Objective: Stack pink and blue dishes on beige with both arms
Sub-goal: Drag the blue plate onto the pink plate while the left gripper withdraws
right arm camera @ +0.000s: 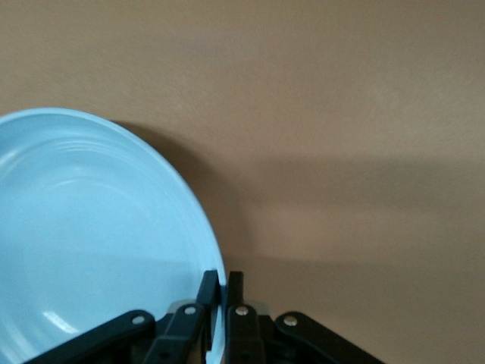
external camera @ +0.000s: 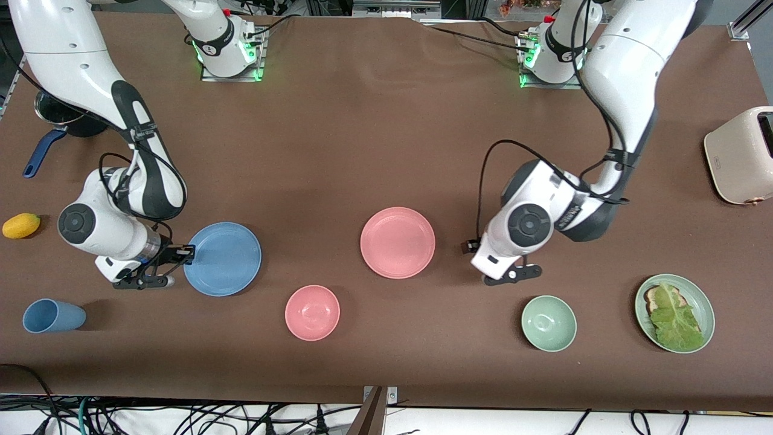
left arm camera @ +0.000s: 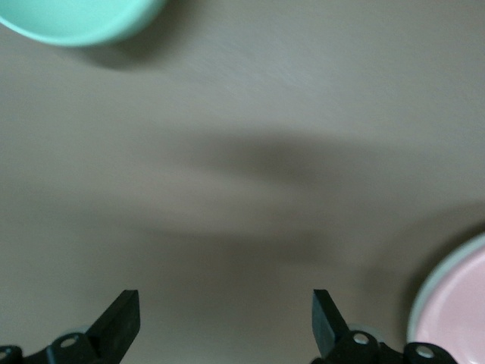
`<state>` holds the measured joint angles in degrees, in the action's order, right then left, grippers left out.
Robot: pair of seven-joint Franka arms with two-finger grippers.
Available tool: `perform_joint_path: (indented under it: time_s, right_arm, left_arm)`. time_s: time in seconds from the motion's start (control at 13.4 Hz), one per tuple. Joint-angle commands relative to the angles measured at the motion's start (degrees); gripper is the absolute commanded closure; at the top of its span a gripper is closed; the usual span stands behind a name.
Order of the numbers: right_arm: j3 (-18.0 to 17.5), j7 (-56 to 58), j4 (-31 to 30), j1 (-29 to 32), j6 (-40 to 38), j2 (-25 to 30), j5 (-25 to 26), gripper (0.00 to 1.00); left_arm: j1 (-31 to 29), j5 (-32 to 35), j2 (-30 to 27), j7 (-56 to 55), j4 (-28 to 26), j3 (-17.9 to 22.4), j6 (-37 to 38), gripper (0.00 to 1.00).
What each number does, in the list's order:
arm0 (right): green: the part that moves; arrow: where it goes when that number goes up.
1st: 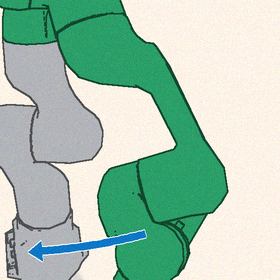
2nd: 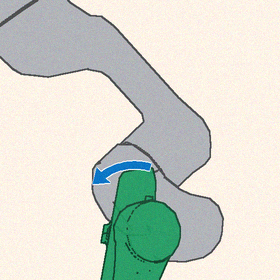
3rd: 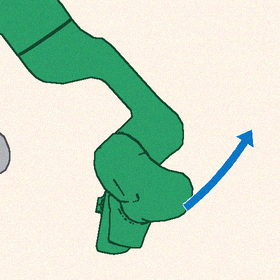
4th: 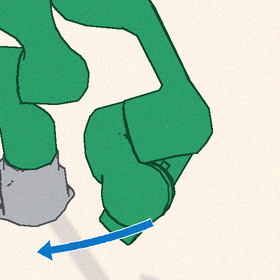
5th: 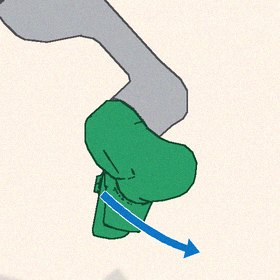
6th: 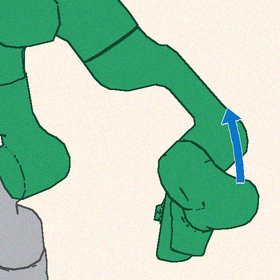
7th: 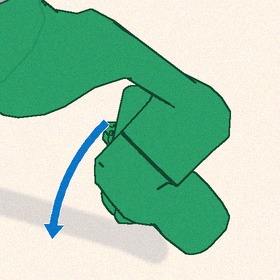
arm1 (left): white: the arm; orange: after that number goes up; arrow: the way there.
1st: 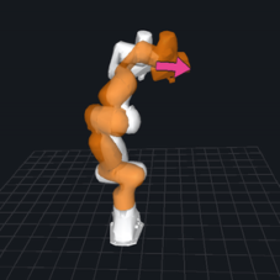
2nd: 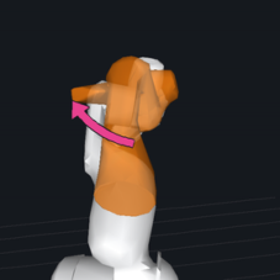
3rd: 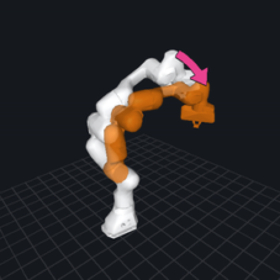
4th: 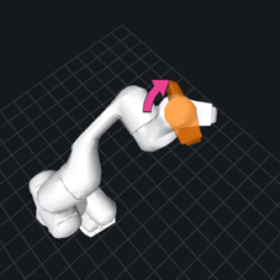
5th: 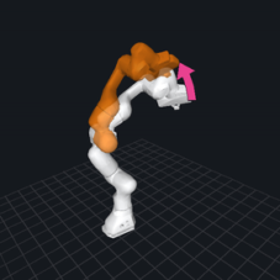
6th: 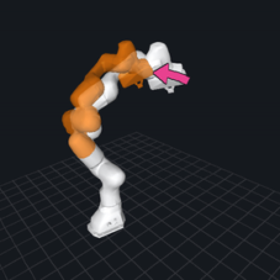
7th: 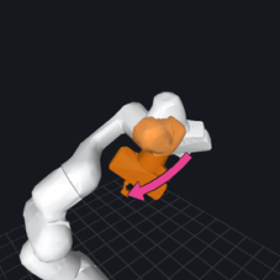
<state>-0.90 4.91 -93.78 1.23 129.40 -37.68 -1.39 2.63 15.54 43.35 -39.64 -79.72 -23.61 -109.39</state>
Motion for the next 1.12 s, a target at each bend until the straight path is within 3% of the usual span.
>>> perform_joint_path:
  time_s: [0.0, 0.45, 1.04]
  right_arm:
    - [-0.41, 0.46, 9.37, -0.26, -10.72, 0.33, 0.16, 1.0]
    - [-0.5, -2.26, 20.38, -9.47, -22.52, 1.03, -0.63, 1.0]
    - [-2.0, -34.3, 21.45, -26.6, -17.79, -0.2, -4.41, 1.0]
  left_arm:
    - [-3.85, 0.11, -1.77, 6.22, -0.26, -0.65, 3.21, 0.0]
    - [-13.08, -2.35, -4.85, 18.1, -0.7, -1.79, 8.67, 0.0]
    - [-22.49, -2.0, -6.87, 23.99, -0.61, -1.79, 11.75, 0.0]
